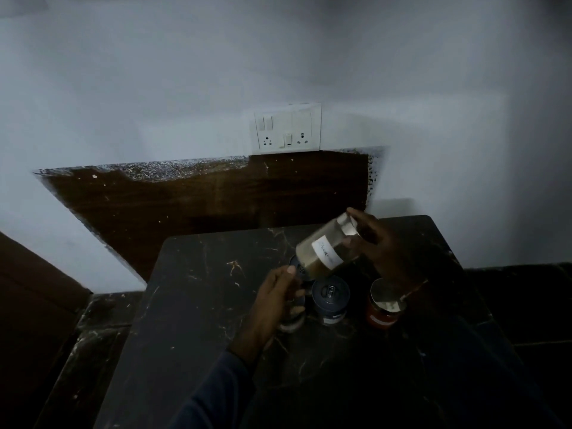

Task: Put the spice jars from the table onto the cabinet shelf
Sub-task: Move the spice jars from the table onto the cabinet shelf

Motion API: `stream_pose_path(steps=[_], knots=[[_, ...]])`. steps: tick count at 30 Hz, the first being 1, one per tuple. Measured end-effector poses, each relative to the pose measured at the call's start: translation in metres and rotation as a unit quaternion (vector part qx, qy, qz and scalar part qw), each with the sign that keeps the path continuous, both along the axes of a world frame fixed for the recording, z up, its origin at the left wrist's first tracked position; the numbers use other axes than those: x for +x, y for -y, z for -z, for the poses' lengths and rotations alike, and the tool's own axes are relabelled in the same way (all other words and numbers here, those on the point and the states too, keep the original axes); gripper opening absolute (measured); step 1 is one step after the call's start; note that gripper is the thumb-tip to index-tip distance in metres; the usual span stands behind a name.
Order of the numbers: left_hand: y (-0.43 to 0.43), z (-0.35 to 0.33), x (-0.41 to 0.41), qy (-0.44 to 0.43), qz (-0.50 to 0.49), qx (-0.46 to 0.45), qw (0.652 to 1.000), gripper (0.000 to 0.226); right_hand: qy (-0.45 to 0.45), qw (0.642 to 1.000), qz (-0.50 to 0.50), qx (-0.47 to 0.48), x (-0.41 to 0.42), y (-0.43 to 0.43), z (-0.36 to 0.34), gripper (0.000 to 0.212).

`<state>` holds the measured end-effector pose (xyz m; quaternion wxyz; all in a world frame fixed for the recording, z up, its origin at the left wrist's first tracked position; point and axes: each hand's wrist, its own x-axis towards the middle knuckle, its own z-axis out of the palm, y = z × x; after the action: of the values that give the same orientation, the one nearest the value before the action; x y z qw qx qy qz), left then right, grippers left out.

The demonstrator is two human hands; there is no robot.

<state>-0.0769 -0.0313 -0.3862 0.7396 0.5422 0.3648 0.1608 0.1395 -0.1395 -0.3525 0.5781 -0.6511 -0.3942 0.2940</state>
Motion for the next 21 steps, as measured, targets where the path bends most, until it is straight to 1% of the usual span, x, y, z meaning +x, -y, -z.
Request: stream_pose_path(steps=[1,2,4,7,9,11,12,14,16,18,20,21], knots=[[0.002,-0.003,0.000,0.022,0.019,-0.045,0.999,0.045,-0.037,0.999,-0.010,0.011,-0.009,0.000,0.001,0.058],[0.004,-0.005,0.000,0.039,0.035,-0.066,0.996,0.051,-0.062,0.998,-0.012,0.015,-0.017,-0.002,0.004,0.054],[0.011,-0.007,-0.002,0.060,0.057,-0.077,0.994,0.057,-0.083,0.997,-0.004,0.002,-0.031,-0.005,0.015,0.044],[0.021,-0.011,-0.006,0.057,0.065,-0.076,0.993,0.052,-0.108,0.994,0.016,-0.027,-0.046,-0.009,0.029,0.044],[0.022,-0.011,-0.009,0.046,0.061,-0.063,0.995,0.046,-0.117,0.992,0.033,-0.038,-0.051,-0.013,0.034,0.037],[0.019,-0.009,-0.013,0.034,0.060,-0.052,0.996,0.045,-0.132,0.989,0.051,-0.034,-0.054,-0.018,0.042,0.032],[0.017,-0.009,-0.014,0.032,0.059,-0.049,0.997,0.049,-0.126,0.989,0.065,-0.039,-0.055,-0.020,0.046,0.032],[0.016,-0.008,-0.017,0.033,0.050,-0.048,0.997,0.058,-0.123,0.988,0.073,-0.051,-0.060,-0.021,0.051,0.046],[0.015,-0.007,-0.020,0.033,0.039,-0.049,0.997,0.063,-0.164,0.982,0.072,-0.052,-0.069,-0.021,0.053,0.064],[0.014,-0.003,-0.022,0.030,0.033,-0.058,0.997,0.065,-0.186,0.979,0.071,-0.051,-0.082,-0.022,0.055,0.075],[0.013,0.002,-0.025,0.024,0.027,-0.065,0.997,0.068,-0.196,0.976,0.073,-0.051,-0.095,-0.025,0.059,0.076],[0.013,0.005,-0.028,0.021,0.026,-0.066,0.997,0.068,-0.204,0.975,0.071,-0.049,-0.101,-0.025,0.059,0.071]])
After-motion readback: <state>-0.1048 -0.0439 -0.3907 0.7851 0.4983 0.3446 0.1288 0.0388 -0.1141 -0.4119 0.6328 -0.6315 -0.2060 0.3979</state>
